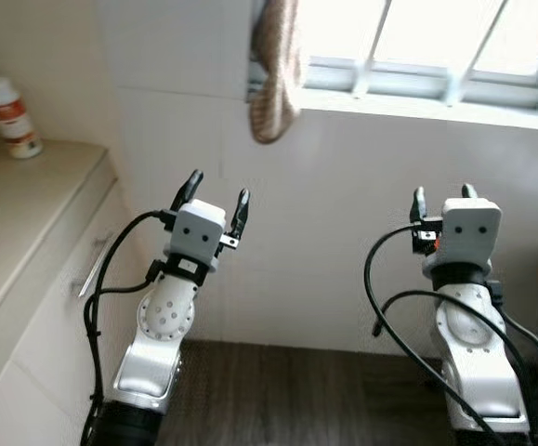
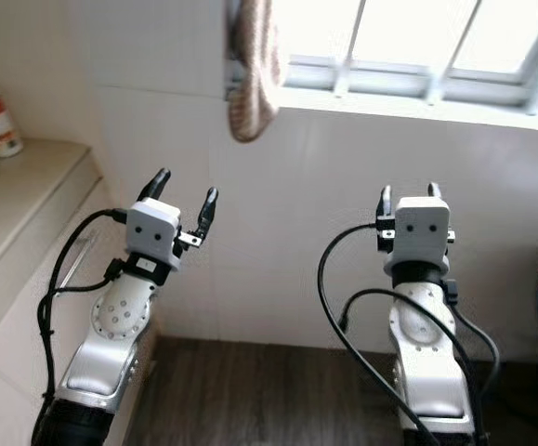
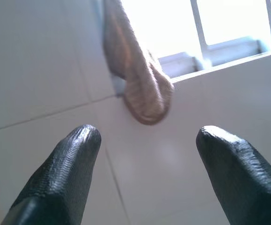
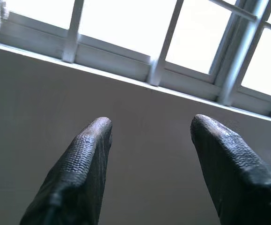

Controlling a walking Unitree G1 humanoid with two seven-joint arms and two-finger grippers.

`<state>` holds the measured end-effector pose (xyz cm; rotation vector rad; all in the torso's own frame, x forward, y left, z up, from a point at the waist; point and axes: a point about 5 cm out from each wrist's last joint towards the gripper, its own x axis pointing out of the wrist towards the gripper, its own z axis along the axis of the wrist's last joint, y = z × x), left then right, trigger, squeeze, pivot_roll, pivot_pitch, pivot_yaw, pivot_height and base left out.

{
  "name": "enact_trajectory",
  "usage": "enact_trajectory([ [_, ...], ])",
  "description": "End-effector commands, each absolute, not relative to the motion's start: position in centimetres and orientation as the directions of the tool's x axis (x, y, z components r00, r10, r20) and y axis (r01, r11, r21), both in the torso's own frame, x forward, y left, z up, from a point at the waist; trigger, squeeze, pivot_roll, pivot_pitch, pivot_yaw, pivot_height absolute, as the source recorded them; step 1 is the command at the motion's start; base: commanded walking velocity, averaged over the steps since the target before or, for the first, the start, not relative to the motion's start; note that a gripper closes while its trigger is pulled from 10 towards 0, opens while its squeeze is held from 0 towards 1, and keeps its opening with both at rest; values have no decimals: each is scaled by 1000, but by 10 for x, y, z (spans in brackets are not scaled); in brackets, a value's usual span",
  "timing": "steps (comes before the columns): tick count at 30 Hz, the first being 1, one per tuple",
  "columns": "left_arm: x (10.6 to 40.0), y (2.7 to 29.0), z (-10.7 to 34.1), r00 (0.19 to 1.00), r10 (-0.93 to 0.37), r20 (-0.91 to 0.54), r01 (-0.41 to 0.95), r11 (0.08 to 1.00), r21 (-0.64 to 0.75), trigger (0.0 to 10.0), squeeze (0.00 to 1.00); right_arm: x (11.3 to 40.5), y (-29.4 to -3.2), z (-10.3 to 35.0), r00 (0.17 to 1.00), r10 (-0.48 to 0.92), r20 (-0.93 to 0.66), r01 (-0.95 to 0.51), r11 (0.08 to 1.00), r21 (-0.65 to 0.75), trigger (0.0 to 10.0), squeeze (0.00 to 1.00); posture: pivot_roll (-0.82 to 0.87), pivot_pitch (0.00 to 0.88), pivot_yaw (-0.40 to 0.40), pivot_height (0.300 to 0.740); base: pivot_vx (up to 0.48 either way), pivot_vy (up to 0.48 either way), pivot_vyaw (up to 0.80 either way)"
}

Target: Kitchen organization

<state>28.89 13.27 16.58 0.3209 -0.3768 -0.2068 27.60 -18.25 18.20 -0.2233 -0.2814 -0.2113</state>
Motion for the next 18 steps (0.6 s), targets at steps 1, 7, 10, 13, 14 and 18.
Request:
enact_trajectory([
  [1,290,130,166,909,-260,327,141,927,348,10000,0,277,-191,183,931,-214,295,276,943,-188,10000,0,20,0,-50,740,0,0,-788],
  [7,292,129,164,911,-257,323,125,917,378,10000,0,278,-189,180,931,-223,289,284,940,-189,10000,0,22,0,-39,740,0,0,-788],
  [10,293,129,163,911,-258,322,119,912,393,10000,0,278,-188,179,932,-226,285,286,939,-190,10000,0,22,0,-37,740,0,0,-788],
  [13,293,128,162,910,-264,318,124,909,399,10000,0,278,-189,178,932,-233,279,292,937,-192,10000,0,19,0,-32,740,0,0,-788],
  [14,293,128,162,910,-265,318,125,908,399,10000,0,278,-189,178,932,-234,278,292,937,-192,10000,0,19,0,-32,740,0,0,-788],
  [18,292,126,160,909,-280,310,144,907,396,10000,0,276,-188,175,934,-232,272,292,935,-202,10000,0,19,0,-30,740,0,0,-788],
])
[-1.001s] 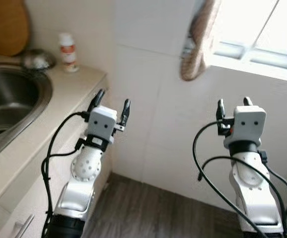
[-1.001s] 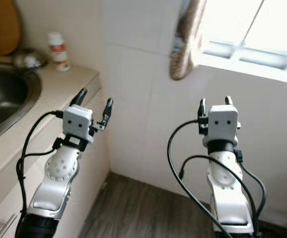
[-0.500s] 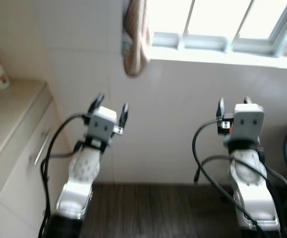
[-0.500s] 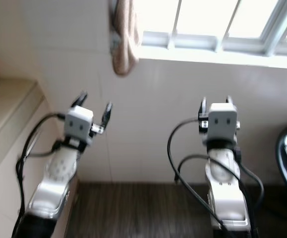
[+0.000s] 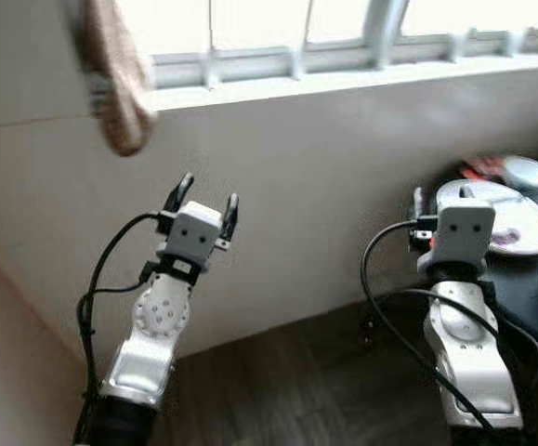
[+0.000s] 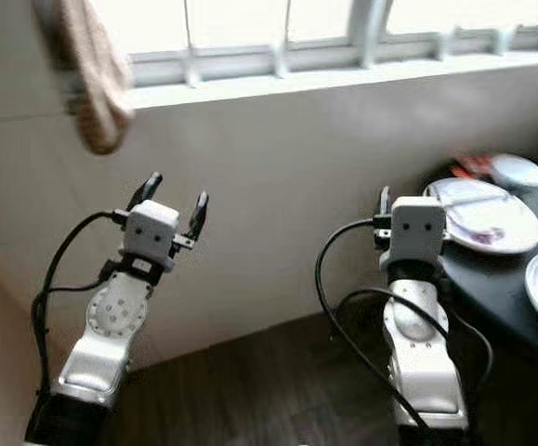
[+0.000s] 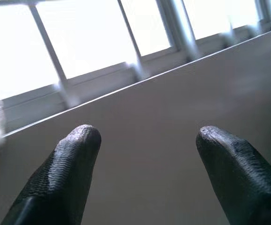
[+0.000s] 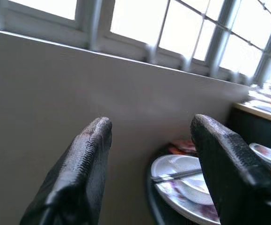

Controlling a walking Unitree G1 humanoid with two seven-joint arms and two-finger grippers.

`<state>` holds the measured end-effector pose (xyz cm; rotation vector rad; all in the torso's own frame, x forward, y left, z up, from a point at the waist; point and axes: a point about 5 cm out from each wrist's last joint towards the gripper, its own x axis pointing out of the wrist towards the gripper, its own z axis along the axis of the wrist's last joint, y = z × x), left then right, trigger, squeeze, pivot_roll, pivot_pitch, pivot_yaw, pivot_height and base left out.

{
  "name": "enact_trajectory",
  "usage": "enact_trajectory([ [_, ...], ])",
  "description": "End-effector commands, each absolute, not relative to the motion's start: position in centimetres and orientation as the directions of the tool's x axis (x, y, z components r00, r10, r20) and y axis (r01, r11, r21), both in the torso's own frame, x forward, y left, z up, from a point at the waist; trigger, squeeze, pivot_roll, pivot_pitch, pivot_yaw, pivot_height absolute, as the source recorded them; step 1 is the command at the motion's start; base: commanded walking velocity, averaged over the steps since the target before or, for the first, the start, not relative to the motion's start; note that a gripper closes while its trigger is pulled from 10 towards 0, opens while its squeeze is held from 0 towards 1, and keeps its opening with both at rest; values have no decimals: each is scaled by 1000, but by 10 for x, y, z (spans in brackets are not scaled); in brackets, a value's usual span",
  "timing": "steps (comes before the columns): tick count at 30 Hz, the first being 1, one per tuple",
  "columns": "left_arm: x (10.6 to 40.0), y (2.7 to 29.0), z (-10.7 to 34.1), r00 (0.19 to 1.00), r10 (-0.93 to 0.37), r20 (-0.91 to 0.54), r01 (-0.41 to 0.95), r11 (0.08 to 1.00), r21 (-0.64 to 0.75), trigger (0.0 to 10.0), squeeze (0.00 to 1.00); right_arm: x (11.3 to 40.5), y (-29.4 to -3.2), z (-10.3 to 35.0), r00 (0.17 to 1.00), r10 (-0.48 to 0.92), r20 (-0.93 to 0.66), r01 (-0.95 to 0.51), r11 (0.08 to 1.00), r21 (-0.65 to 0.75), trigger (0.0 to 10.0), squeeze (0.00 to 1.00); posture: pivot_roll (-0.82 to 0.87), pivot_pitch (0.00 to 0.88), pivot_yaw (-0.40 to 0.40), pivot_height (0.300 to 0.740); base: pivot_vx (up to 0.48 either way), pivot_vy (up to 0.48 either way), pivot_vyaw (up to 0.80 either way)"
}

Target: Kitchen organization

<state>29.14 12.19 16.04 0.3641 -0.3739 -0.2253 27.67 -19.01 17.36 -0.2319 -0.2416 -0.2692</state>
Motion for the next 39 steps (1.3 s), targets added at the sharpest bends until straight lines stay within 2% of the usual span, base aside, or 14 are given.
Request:
enact_trajectory([
  [1,291,125,160,908,-287,306,154,906,394,10000,0,276,-187,175,934,-226,278,286,938,-198,10000,0,20,0,-31,740,0,0,-788],
  [9,288,124,160,901,-308,305,179,905,385,10000,0,276,-182,174,939,-205,275,273,932,-238,10000,0,29,0,-39,740,0,-36,-200],
  [39,287,125,159,902,-307,304,185,910,370,10000,0,281,-184,165,948,-224,227,281,923,-262,10000,0,30,0,-47,740,0,-380,0],
])
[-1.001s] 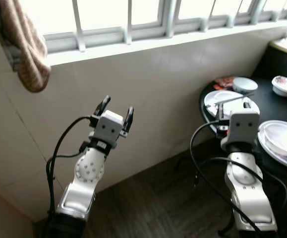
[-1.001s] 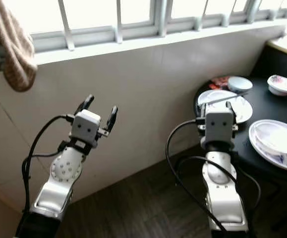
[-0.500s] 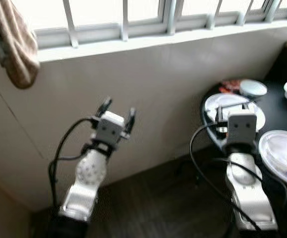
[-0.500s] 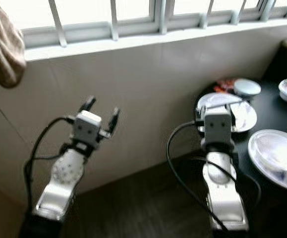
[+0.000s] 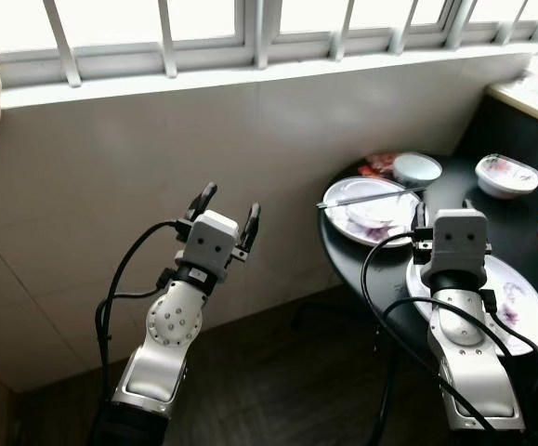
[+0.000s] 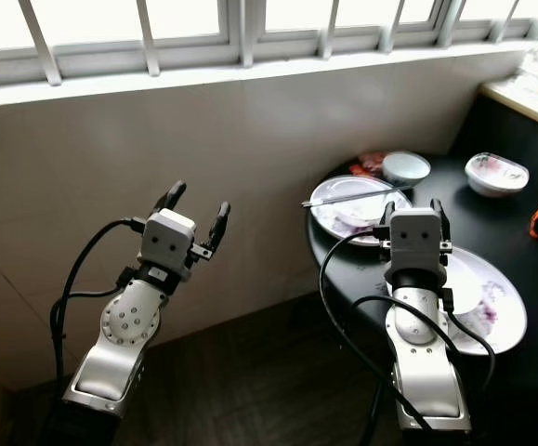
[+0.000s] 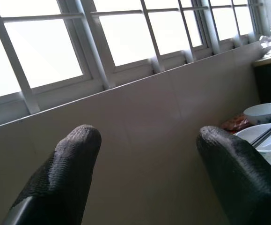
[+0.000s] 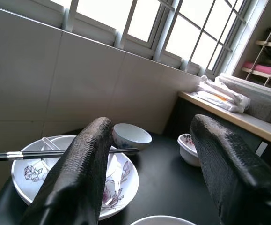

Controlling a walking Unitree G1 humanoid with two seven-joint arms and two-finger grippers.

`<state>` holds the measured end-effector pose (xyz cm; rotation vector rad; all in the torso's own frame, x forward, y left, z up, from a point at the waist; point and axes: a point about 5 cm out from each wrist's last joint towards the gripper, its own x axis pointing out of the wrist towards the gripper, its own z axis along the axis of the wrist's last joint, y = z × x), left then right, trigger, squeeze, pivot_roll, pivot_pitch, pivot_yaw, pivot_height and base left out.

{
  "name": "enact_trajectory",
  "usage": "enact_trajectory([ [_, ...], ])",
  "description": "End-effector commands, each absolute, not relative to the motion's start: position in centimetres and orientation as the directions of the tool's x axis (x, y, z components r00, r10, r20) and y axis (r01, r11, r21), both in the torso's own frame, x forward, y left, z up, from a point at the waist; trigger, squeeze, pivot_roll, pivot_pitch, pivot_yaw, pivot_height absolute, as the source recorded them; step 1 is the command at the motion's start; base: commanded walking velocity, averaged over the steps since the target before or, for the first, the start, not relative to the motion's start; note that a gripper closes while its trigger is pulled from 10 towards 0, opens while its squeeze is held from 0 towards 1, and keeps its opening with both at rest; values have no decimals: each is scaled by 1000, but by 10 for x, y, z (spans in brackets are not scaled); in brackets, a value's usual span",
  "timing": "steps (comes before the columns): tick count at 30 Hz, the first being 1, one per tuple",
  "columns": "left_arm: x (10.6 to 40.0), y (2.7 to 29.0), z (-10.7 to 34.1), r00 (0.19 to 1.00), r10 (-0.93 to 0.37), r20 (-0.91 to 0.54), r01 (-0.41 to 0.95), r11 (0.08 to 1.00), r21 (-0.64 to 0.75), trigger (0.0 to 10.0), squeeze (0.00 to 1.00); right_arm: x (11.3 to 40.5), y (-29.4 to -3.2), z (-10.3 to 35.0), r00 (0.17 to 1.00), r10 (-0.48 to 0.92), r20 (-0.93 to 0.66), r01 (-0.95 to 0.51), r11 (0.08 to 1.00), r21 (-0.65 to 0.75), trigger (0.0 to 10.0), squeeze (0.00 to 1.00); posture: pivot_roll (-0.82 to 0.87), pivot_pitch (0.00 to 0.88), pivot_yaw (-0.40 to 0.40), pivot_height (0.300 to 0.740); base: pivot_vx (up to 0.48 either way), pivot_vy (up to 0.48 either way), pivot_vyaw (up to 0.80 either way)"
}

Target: Kitchen organization

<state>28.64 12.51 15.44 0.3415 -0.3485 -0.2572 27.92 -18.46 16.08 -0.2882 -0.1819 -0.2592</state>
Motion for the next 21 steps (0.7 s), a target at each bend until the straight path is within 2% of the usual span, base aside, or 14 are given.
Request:
enact_trajectory([
  [1,288,124,159,902,-307,303,186,910,370,10000,0,281,-184,165,948,-224,226,281,923,-263,10000,0,29,0,-47,740,0,-349,0],
  [5,288,125,160,904,-295,311,182,921,345,10000,0,282,-185,163,954,-218,207,268,927,-262,10000,0,27,0,-47,740,0,-154,0],
  [11,290,126,158,913,-287,291,180,922,344,10000,0,290,-187,151,992,-93,85,110,970,-217,10000,0,21,0,-44,740,0,0,0],
  [14,290,125,157,913,-290,288,183,921,345,10000,0,293,-190,149,995,-78,61,89,975,-204,10000,0,19,0,-44,740,0,0,0],
  [21,292,125,157,915,-288,281,183,921,344,10000,0,302,-196,149,996,86,-9,-86,983,-164,10000,0,18,0,-45,740,0,0,0],
])
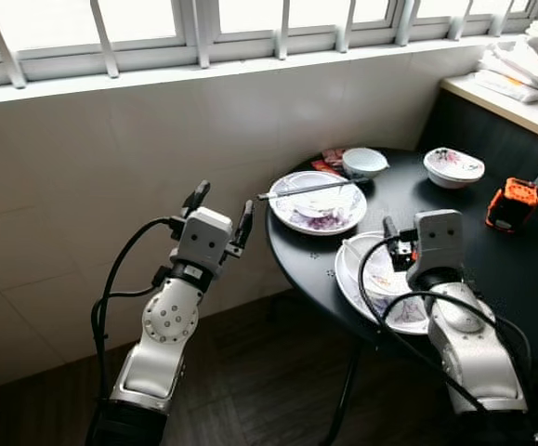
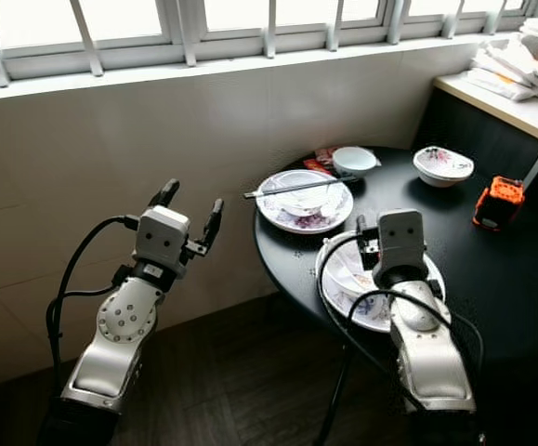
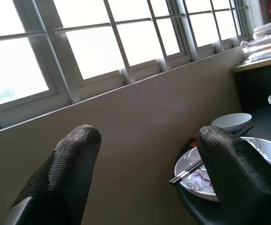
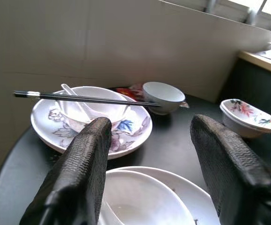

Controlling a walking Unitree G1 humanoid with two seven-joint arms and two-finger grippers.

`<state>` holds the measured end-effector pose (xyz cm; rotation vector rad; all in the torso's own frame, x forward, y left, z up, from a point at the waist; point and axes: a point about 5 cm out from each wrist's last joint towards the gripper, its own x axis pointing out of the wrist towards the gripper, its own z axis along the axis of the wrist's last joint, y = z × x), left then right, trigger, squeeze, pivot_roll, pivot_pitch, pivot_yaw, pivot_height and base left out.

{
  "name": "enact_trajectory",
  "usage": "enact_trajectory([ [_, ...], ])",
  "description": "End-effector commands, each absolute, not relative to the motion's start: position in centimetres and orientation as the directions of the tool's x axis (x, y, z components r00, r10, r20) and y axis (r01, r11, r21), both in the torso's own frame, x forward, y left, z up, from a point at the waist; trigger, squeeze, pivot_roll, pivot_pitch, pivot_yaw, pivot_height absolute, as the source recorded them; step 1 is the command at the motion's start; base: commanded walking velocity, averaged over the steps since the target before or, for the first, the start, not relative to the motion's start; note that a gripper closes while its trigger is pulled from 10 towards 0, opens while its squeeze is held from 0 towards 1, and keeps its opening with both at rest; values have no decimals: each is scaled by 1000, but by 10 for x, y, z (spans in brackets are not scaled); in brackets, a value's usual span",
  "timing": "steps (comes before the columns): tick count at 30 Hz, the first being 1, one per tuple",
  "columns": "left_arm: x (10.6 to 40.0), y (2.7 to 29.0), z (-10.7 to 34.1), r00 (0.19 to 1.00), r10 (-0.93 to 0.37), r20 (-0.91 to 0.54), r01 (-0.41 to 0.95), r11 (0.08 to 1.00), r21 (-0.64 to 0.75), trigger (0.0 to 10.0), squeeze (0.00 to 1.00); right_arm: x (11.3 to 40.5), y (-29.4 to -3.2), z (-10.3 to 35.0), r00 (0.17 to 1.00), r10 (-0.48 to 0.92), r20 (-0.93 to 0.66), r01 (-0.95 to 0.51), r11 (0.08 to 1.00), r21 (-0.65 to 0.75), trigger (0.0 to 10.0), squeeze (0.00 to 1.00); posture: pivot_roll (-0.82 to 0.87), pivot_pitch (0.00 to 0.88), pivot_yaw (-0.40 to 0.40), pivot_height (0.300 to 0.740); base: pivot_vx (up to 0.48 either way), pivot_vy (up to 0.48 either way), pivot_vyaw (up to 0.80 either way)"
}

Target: Kitchen organization

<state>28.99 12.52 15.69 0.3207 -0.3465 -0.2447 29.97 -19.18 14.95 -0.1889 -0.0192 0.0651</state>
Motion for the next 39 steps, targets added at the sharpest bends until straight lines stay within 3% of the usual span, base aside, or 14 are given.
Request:
enact_trajectory([
  [1,292,125,157,916,-288,280,184,921,344,10000,0,303,-199,149,994,107,-25,-110,981,-161,10000,0,17,0,-46,740,0,0,0],
  [11,292,125,155,920,-285,270,186,922,340,10000,0,316,-245,155,959,238,-154,-250,966,-65,10000,0,13,0,-50,740,0,0,0],
  [15,293,124,155,920,-286,269,187,921,341,10000,0,317,-244,159,931,321,-174,-341,935,-100,10000,0,11,0,-48,740,0,0,0],
  [17,293,124,154,920,-285,267,187,922,340,10000,0,315,-237,160,885,426,-187,-444,894,-64,10000,0,16,0,-54,740,0,0,0],
  [22,293,124,154,923,-281,262,185,923,337,10000,0,313,-236,160,824,524,-216,-540,841,-21,10000,0,22,0,-56,740,0,0,0],
  [32,293,125,153,927,-273,256,182,927,328,10000,0,322,-250,147,821,462,-335,-499,866,-31,10000,0,26,0,-60,740,0,0,0],
  [39,295,124,153,927,-277,254,187,926,327,10000,0,324,-246,135,732,537,-418,-600,799,-24,10000,0,31,0,-60,740,0,0,0],
])
